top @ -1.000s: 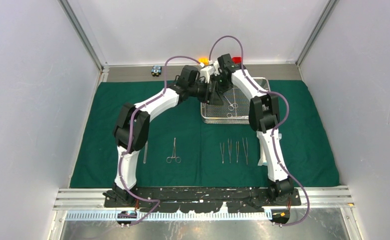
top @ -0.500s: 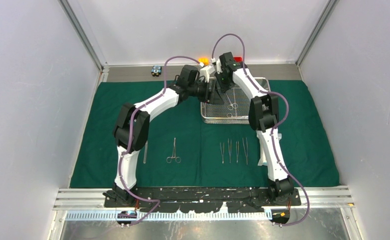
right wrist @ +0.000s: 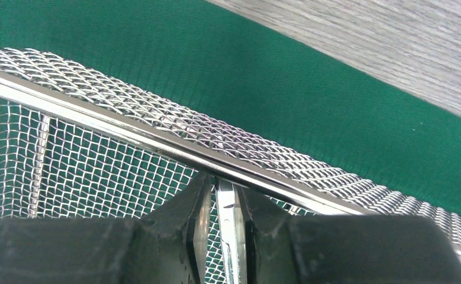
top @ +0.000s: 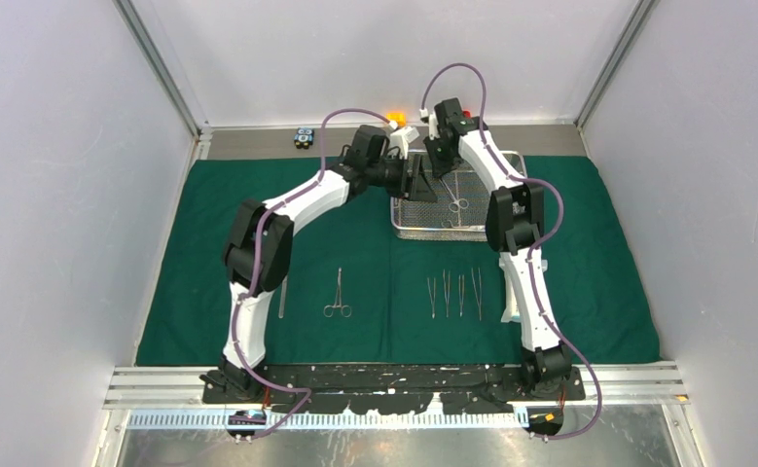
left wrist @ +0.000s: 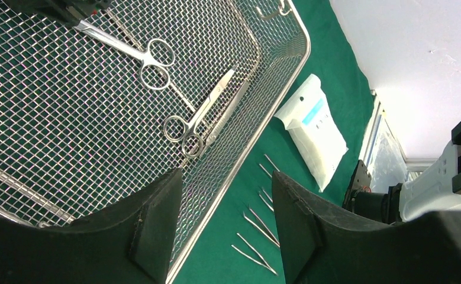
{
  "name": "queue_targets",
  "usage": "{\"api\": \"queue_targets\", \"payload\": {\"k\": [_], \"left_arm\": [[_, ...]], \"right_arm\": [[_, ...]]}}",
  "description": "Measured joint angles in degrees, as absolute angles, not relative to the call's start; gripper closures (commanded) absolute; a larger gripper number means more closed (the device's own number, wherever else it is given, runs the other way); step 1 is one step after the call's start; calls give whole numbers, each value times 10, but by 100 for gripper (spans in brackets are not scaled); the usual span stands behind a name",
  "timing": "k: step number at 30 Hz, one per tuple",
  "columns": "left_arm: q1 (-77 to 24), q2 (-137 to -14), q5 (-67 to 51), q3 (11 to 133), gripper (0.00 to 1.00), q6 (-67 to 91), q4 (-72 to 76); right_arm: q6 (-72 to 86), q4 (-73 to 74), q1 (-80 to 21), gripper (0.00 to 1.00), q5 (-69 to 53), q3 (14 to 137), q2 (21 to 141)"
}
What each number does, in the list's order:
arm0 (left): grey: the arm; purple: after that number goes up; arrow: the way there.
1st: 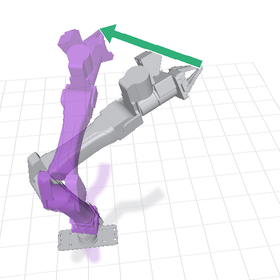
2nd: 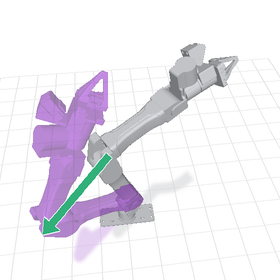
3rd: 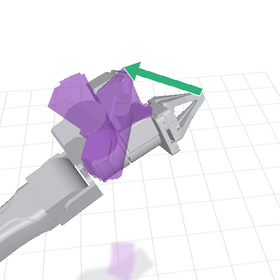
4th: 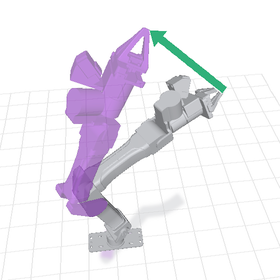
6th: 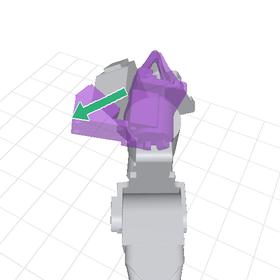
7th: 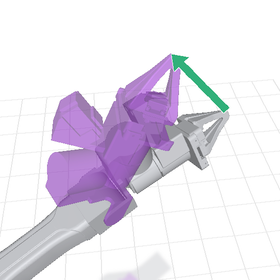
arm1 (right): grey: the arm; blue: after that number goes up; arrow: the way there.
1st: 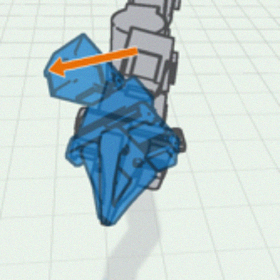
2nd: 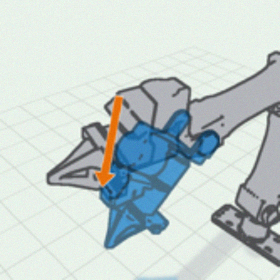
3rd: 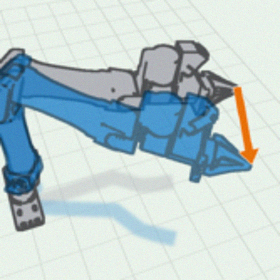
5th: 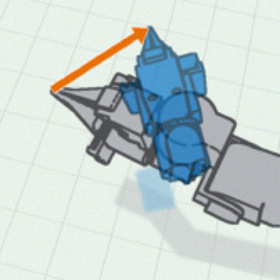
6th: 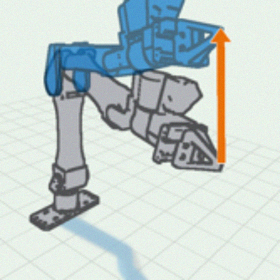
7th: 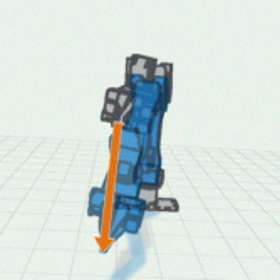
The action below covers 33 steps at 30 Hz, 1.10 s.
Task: Open and lay out the surgical kit
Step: Pick up the medical item from the container.
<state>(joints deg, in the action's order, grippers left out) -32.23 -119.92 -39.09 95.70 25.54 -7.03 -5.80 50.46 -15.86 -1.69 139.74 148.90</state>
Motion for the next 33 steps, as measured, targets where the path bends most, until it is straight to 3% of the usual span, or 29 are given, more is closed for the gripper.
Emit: {"api": "queue_targets", "payload": {"k": [5,12,23,33], "left_arm": [[-322,-1209,-392,965,42,264,-70],[-322,-1225,-393,982,42,268,-71],[-322,-1331,-386,1090,46,326,-72],[-323,-1414,-352,1167,45,363,-87]], "right_arm": [[-55,511,-151,81,-39,1406,1494],[-57,517,-144,99,-52,1411,1495],[-47,520,-140,99,-62,1406,1489],[-28,498,-135,100,-67,1312,1425]]}}
